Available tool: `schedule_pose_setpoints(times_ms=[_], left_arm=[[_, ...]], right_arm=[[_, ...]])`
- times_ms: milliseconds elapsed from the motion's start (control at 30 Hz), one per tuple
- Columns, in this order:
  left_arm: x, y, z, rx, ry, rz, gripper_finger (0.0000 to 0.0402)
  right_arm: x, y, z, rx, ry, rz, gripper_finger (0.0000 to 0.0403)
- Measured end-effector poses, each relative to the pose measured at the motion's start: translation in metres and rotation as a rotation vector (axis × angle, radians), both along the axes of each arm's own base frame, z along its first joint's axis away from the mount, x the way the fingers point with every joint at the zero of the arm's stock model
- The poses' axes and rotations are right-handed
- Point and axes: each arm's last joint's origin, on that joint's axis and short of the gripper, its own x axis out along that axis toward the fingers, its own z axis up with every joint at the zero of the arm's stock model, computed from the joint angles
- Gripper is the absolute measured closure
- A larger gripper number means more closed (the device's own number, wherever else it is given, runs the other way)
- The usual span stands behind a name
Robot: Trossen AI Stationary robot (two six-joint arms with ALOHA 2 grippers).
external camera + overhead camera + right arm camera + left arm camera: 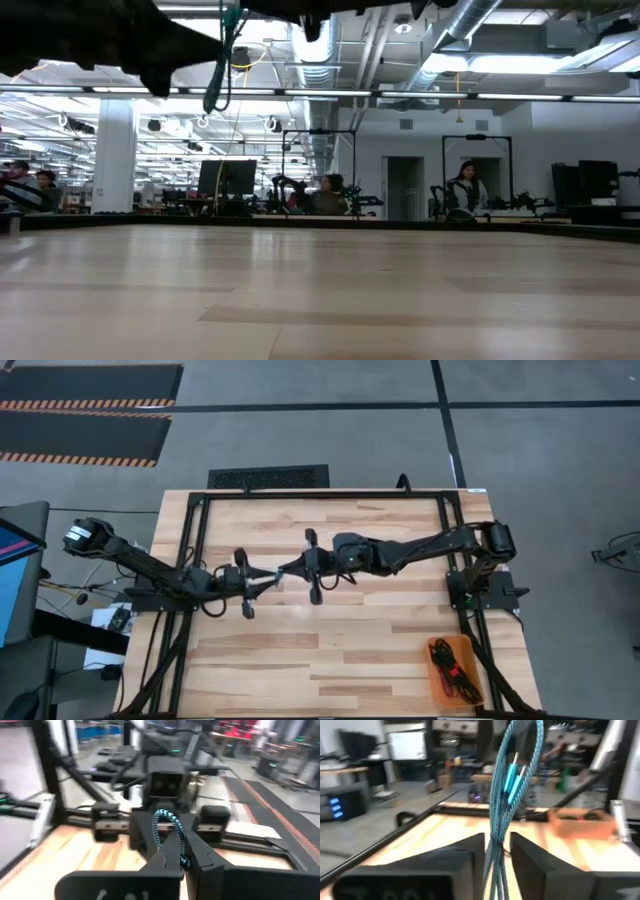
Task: Pick and place USB-C Cables
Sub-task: Put the black blue charger cable into the orange bin
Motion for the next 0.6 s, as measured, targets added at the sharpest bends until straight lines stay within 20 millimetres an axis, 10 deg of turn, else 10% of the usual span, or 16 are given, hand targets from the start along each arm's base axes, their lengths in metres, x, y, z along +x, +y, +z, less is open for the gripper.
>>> schedule_pose_setpoints(times_ms=[333,600], left_arm=[[0.000,0.004,-0.015,0.038,0.151,0.079,0.0231],[-0.008,0.012,-0.045,-0.060,0.404,0.161,0.0227]], right_arm=[[-0.020,-0.008,-0.004,0.048,0.239,-0.287,0.0391],[-0.055,0.031,-0.004,0.029,0.420,-0.539,0.0387]])
